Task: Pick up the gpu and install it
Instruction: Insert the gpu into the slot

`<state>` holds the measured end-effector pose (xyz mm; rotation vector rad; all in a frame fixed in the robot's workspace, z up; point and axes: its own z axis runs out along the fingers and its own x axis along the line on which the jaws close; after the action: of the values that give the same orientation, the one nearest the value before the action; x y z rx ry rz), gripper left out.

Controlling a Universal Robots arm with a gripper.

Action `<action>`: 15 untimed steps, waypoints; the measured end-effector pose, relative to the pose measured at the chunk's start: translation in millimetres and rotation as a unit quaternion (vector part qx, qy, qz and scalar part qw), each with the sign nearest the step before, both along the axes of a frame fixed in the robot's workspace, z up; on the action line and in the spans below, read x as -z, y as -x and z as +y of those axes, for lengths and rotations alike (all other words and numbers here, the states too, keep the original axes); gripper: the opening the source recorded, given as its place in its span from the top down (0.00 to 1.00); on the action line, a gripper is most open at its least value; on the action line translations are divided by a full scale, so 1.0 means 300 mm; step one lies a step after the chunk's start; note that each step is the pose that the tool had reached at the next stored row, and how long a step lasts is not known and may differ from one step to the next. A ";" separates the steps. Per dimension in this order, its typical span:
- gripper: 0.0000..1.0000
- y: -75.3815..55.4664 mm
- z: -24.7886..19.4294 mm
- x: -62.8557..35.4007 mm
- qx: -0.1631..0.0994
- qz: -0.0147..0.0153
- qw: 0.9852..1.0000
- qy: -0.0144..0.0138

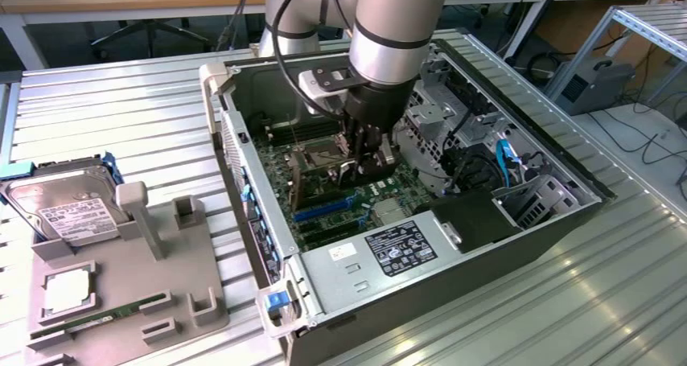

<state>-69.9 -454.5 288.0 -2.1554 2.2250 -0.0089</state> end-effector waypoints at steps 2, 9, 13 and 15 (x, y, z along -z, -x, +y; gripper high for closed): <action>0.73 0.004 0.000 0.004 0.000 0.000 1.000 0.000; 0.73 0.031 -0.004 0.005 0.000 0.000 1.000 0.000; 0.73 0.043 -0.012 0.005 0.000 0.000 1.000 0.000; 0.73 0.049 -0.015 0.005 0.000 0.000 1.000 0.000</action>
<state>-84.6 -459.0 286.5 -2.1555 2.2249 -0.0090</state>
